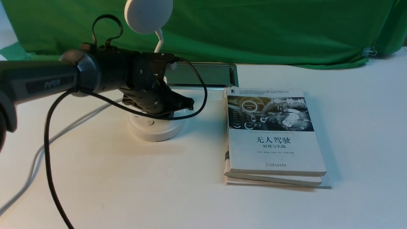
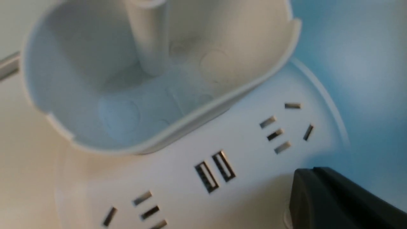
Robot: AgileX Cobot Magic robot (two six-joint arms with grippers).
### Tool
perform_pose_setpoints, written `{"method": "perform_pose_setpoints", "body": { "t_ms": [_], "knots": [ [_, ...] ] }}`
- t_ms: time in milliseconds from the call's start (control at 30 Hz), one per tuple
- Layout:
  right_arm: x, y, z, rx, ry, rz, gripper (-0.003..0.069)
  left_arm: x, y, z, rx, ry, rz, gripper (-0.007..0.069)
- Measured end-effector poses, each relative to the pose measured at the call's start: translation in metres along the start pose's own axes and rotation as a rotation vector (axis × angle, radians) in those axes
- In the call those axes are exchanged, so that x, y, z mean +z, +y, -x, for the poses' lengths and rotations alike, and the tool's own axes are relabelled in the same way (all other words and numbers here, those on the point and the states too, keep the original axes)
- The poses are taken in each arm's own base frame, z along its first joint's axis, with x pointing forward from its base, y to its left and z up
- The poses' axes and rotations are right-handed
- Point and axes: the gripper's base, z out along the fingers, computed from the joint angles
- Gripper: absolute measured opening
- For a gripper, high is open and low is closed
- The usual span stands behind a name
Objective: Turn on the desk lamp on the white desktop with your hand.
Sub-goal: 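Press the power button on the lamp base to turn the lamp on with the left gripper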
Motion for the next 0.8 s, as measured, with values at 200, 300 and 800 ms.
{"method": "perform_pose_setpoints", "body": {
  "t_ms": [200, 300, 800],
  "knots": [
    [0.000, 0.000, 0.000, 0.000, 0.000, 0.000, 0.0241, 0.005, 0.001, 0.000, 0.015, 0.014, 0.009, 0.0000],
    [0.000, 0.000, 0.000, 0.000, 0.000, 0.000, 0.0241, 0.004, 0.001, 0.001, 0.018, 0.011, 0.010, 0.0000],
    [0.000, 0.000, 0.000, 0.000, 0.000, 0.000, 0.0241, -0.016, -0.002, 0.006, 0.016, -0.014, 0.001, 0.0000]
  ]
}}
